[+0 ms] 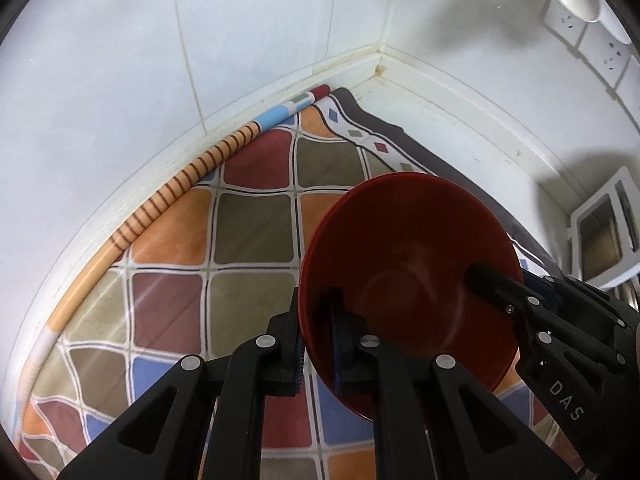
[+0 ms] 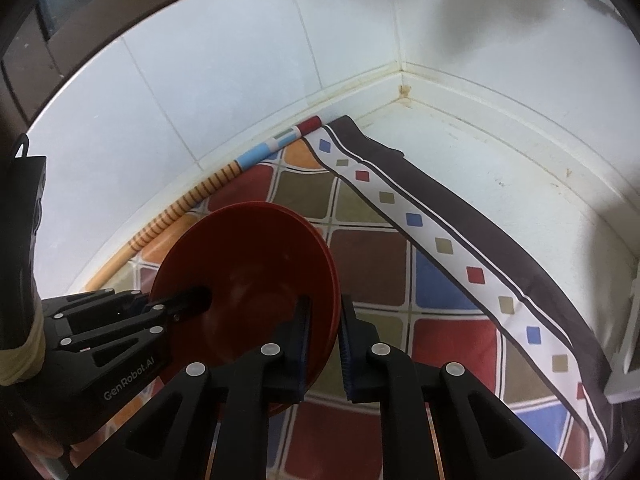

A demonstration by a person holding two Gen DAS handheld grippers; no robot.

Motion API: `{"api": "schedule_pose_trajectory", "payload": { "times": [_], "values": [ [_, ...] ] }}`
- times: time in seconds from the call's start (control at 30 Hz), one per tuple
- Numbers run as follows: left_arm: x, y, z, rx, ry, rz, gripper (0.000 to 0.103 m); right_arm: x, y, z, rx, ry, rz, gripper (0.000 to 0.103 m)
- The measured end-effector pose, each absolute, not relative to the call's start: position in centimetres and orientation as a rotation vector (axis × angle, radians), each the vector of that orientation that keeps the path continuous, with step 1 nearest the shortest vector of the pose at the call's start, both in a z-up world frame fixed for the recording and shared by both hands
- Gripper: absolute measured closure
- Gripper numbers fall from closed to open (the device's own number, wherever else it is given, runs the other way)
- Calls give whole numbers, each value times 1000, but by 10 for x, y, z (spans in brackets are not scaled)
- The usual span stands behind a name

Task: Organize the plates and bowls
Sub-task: 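Lift the red bowl with both grippers and carry it toward the plate stack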

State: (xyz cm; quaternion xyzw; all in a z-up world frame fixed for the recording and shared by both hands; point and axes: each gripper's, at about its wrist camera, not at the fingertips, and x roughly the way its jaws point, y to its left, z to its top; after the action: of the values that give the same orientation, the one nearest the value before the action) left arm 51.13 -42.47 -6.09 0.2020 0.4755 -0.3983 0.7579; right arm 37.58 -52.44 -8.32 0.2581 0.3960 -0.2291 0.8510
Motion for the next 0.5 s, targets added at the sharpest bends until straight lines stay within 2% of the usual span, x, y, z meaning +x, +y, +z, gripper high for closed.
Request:
{"api": "schedule_pose_trajectory", "payload": {
  "times": [0.5],
  "values": [
    [441,-346,-7,368,951,-857,90,312,-484,-42,511,804,-422,89]
  ]
}}
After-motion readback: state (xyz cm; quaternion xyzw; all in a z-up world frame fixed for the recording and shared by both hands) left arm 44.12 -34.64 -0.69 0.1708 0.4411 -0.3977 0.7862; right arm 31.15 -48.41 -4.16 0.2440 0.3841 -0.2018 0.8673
